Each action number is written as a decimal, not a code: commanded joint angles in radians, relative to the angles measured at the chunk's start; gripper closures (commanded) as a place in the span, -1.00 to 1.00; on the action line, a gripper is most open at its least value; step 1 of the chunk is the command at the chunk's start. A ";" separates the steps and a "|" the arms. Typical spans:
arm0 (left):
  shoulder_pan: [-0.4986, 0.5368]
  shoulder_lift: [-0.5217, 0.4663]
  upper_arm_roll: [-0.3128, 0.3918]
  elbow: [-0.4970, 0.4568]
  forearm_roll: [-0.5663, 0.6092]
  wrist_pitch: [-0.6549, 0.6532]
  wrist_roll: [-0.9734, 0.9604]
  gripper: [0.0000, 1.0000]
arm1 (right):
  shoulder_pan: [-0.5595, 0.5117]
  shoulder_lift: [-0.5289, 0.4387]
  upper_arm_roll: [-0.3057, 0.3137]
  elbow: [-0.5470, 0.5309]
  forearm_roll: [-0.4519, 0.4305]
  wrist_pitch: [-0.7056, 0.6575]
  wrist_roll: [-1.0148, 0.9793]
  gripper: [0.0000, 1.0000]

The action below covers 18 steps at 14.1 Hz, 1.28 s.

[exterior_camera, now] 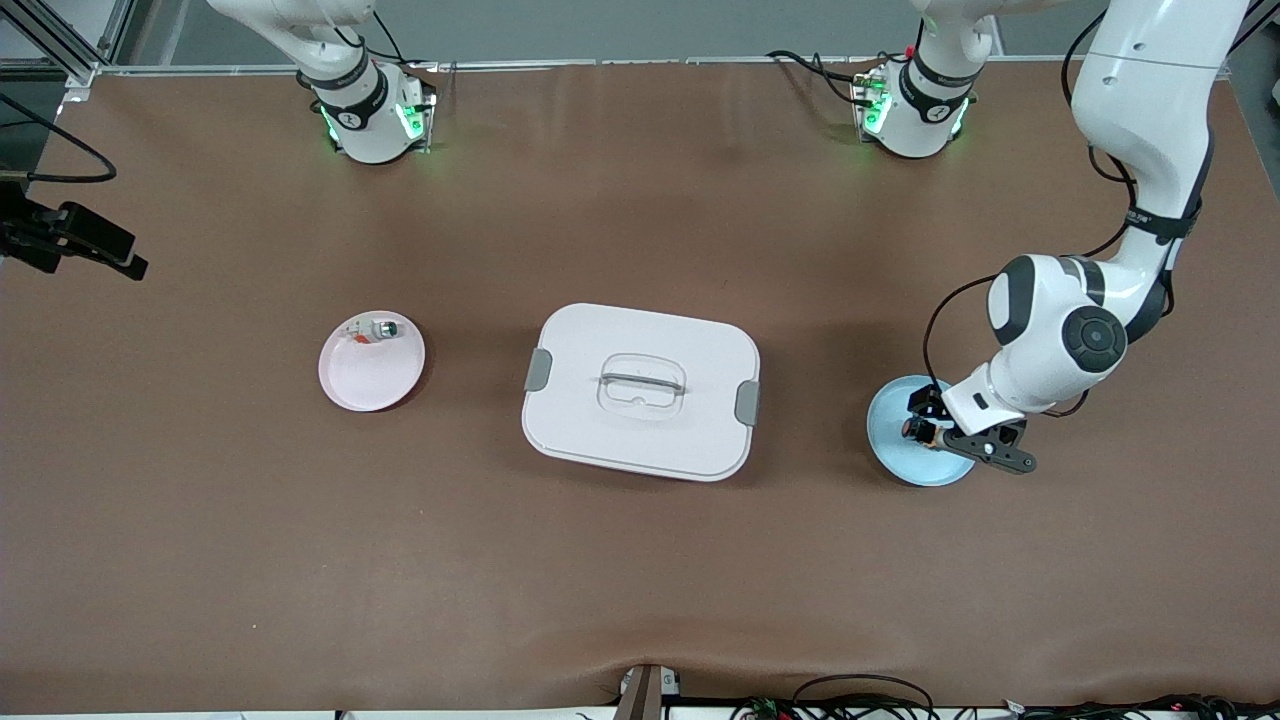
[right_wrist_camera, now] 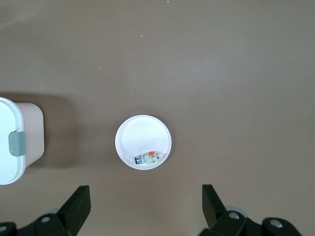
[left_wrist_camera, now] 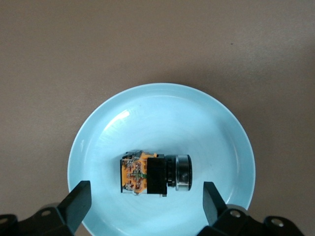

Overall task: Transfer orange switch to right arm and place
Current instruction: 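Close the left gripper on the orange switch and lift it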

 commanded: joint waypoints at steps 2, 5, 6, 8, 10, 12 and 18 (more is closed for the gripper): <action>-0.002 0.047 -0.001 0.006 0.015 0.065 -0.002 -1.00 | -0.014 -0.015 0.007 -0.003 -0.001 -0.008 -0.010 -1.00; -0.002 0.072 -0.001 0.006 0.015 0.091 -0.003 -1.00 | -0.014 -0.015 0.007 -0.003 0.001 -0.008 -0.010 -1.00; -0.004 0.075 -0.001 0.008 0.015 0.091 -0.007 -1.00 | -0.014 -0.015 0.007 -0.003 0.001 -0.010 -0.010 -1.00; -0.010 0.077 -0.001 0.005 0.015 0.091 -0.007 -1.00 | -0.014 -0.015 0.007 -0.003 0.001 -0.010 -0.010 -1.00; -0.012 0.086 -0.001 0.003 0.015 0.093 -0.005 -0.98 | -0.014 -0.015 0.007 -0.003 0.001 -0.010 -0.010 -1.00; -0.012 0.086 -0.001 -0.001 0.017 0.093 -0.003 -0.84 | -0.016 -0.015 0.007 -0.003 0.002 -0.010 -0.010 -1.00; -0.007 0.058 -0.001 -0.008 0.017 0.078 0.010 1.00 | -0.016 -0.015 0.006 -0.003 0.002 -0.011 -0.010 -1.00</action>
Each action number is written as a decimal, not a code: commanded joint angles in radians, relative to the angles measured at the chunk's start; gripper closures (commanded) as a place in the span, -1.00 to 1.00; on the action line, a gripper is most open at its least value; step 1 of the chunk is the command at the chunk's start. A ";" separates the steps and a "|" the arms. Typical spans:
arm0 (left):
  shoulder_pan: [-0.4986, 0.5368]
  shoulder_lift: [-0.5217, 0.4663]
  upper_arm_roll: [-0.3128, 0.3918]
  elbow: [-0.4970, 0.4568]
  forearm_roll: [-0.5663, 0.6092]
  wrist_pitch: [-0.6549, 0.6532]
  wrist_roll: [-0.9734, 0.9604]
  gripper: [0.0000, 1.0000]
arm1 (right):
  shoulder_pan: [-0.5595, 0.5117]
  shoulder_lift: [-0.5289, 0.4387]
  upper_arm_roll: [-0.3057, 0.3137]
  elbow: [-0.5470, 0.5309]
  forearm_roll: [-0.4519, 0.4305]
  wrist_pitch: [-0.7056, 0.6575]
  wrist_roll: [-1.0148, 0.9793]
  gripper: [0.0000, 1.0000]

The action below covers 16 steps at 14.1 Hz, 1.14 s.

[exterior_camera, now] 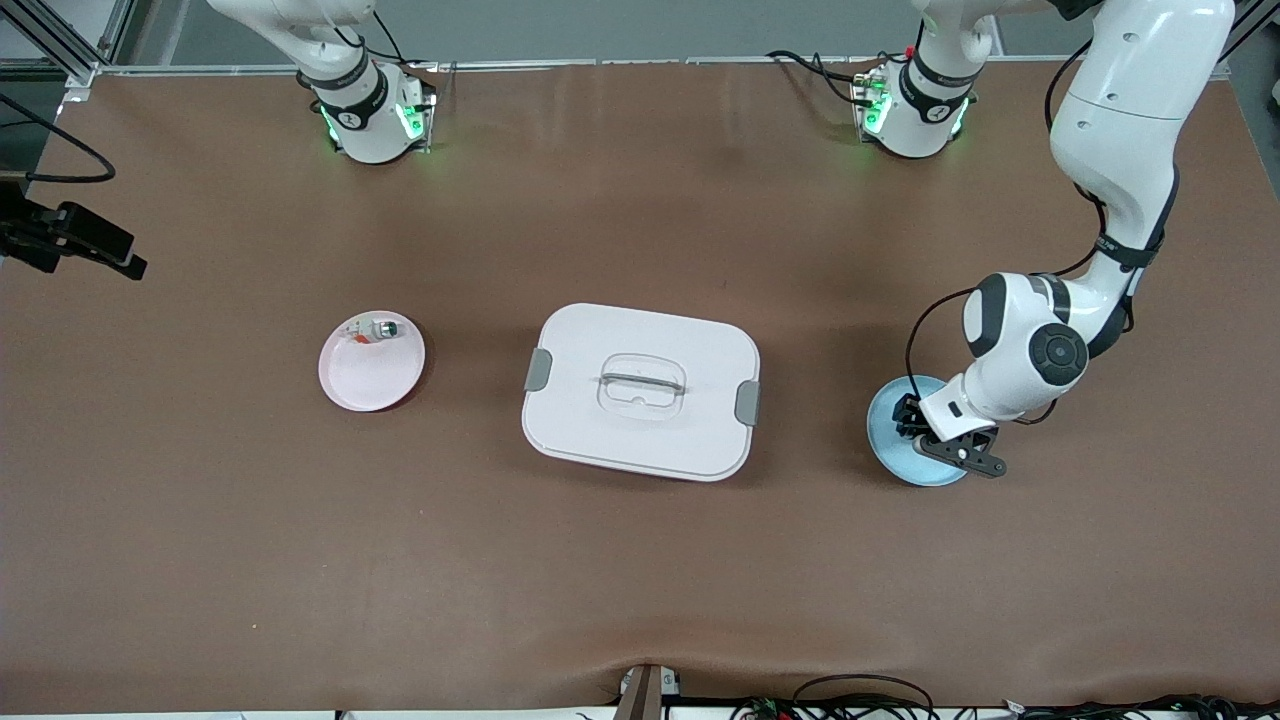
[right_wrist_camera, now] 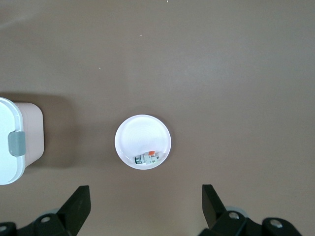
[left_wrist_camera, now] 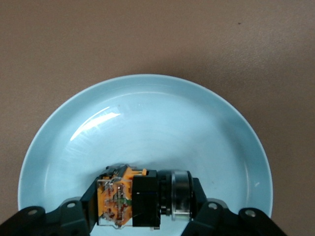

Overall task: Transfer orange switch to right arm and place
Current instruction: 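Close the left gripper on the orange switch and lift it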

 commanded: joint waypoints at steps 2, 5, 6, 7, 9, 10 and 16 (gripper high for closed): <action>0.001 -0.061 0.000 -0.007 0.017 -0.039 0.009 1.00 | -0.029 -0.015 0.009 -0.003 0.004 -0.008 -0.010 -1.00; 0.000 -0.114 -0.018 0.000 0.017 -0.085 0.000 1.00 | -0.031 -0.015 0.009 -0.003 0.005 -0.006 -0.010 -1.00; 0.000 -0.137 -0.020 0.006 0.017 -0.105 -0.002 1.00 | -0.033 -0.015 0.009 -0.004 0.005 -0.008 -0.010 -1.00; 0.000 -0.163 -0.020 0.012 0.017 -0.126 -0.002 1.00 | -0.033 -0.013 0.009 -0.004 0.005 -0.008 -0.010 -1.00; 0.003 -0.200 -0.041 0.051 0.009 -0.222 -0.003 1.00 | -0.031 -0.013 0.009 -0.004 0.005 -0.005 -0.009 -1.00; 0.003 -0.219 -0.044 0.080 0.000 -0.285 -0.005 1.00 | -0.033 -0.012 0.009 -0.004 0.007 -0.002 -0.009 -1.00; 0.001 -0.259 -0.130 0.337 -0.132 -0.646 -0.216 1.00 | -0.031 -0.010 0.009 -0.001 -0.007 0.014 -0.010 -1.00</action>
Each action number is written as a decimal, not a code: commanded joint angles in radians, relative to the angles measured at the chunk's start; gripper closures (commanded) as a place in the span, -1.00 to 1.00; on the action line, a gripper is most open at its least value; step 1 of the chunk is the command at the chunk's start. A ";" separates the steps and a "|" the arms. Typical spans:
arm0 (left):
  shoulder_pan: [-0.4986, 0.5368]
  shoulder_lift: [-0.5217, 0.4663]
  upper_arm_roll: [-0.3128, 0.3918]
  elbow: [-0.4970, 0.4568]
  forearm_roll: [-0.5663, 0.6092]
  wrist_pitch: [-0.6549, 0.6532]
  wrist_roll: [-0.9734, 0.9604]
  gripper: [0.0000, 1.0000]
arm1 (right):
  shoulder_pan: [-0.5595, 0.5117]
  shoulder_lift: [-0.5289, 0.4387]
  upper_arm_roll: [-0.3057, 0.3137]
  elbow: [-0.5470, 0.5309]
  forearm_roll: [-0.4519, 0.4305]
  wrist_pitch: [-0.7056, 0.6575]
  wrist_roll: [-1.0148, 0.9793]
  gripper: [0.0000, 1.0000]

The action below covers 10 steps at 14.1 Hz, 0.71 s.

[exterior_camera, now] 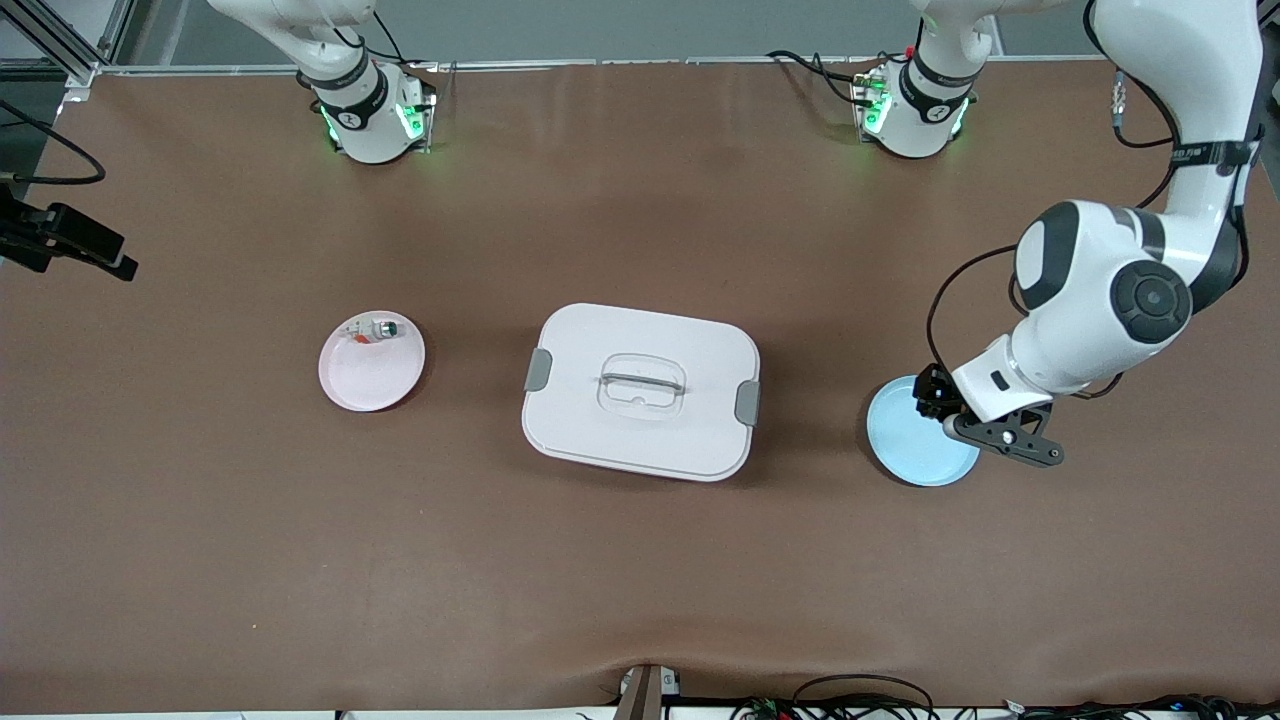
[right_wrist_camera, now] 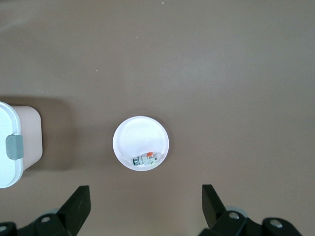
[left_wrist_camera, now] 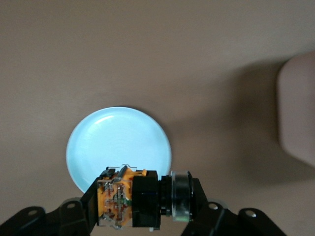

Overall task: Transfer orange switch to right arm and place
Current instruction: 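Carry the switch over the white box while the right gripper reaches in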

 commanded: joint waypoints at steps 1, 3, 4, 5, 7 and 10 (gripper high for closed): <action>0.001 0.003 -0.034 0.137 -0.070 -0.163 -0.113 1.00 | -0.014 -0.010 0.019 -0.001 -0.016 0.010 -0.010 -1.00; 0.003 -0.002 -0.079 0.171 -0.100 -0.206 -0.253 1.00 | -0.011 -0.010 0.023 -0.001 -0.035 0.016 -0.010 -1.00; 0.003 -0.003 -0.102 0.185 -0.110 -0.214 -0.336 1.00 | -0.005 -0.010 0.023 -0.001 -0.039 0.016 -0.010 -1.00; 0.003 -0.002 -0.129 0.202 -0.114 -0.217 -0.404 1.00 | 0.000 -0.010 0.023 -0.001 -0.051 0.016 -0.010 -1.00; -0.002 0.001 -0.183 0.225 -0.130 -0.215 -0.578 1.00 | 0.015 -0.010 0.023 0.001 -0.078 0.015 0.003 -1.00; -0.025 0.013 -0.260 0.255 -0.162 -0.205 -0.882 1.00 | 0.020 -0.007 0.023 0.001 -0.076 -0.057 0.003 -1.00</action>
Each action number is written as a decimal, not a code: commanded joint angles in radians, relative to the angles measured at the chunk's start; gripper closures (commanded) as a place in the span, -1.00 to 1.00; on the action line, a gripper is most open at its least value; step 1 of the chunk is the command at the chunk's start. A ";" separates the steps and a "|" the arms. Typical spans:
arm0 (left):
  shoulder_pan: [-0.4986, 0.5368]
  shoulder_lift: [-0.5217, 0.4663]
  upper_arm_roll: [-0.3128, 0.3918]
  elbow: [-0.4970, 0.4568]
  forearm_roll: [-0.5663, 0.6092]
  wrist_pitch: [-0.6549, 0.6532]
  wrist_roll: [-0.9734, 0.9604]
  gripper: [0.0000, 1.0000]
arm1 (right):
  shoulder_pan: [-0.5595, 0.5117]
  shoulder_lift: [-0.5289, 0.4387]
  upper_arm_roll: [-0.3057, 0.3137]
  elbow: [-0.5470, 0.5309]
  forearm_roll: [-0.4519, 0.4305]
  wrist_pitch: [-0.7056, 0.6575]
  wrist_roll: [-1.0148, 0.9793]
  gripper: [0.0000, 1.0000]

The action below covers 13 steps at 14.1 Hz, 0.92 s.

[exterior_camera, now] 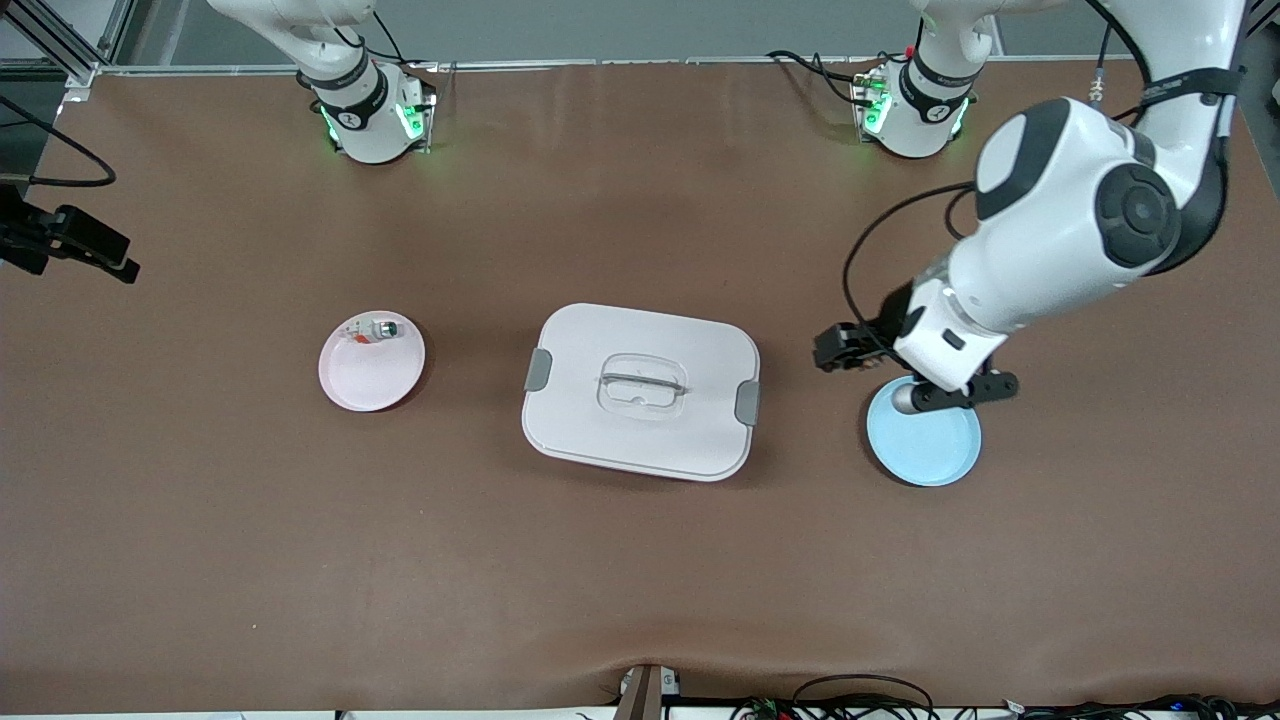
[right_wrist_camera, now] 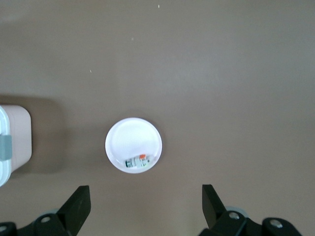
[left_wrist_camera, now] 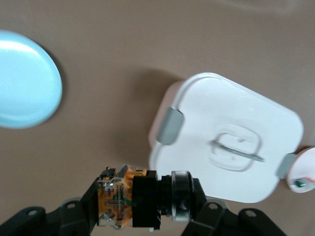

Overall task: Transfer orange switch to right arm and place
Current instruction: 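Carry the switch over the white box while the right gripper reaches in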

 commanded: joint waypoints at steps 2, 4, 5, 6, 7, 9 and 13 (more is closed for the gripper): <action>-0.072 0.042 -0.036 0.076 -0.021 0.018 -0.298 1.00 | 0.046 0.000 0.002 0.006 -0.036 -0.032 0.004 -1.00; -0.112 0.052 -0.036 0.078 -0.021 0.075 -0.421 1.00 | 0.051 0.002 0.002 0.009 -0.029 -0.029 -0.007 -1.00; -0.134 0.060 -0.036 0.081 -0.021 0.098 -0.476 1.00 | 0.055 0.001 0.005 0.004 -0.012 -0.020 -0.008 -1.00; -0.152 0.065 -0.036 0.082 -0.021 0.122 -0.547 1.00 | 0.066 0.001 0.005 -0.005 0.018 -0.028 -0.002 -1.00; -0.170 0.075 -0.036 0.087 -0.021 0.156 -0.625 1.00 | 0.074 -0.001 0.005 -0.014 0.075 -0.034 -0.001 -1.00; -0.215 0.109 -0.036 0.128 -0.021 0.192 -0.781 1.00 | 0.119 -0.004 0.005 -0.051 0.134 -0.026 0.010 -1.00; -0.278 0.145 -0.035 0.180 -0.019 0.213 -1.030 1.00 | 0.143 -0.090 0.005 -0.227 0.348 0.157 0.067 -1.00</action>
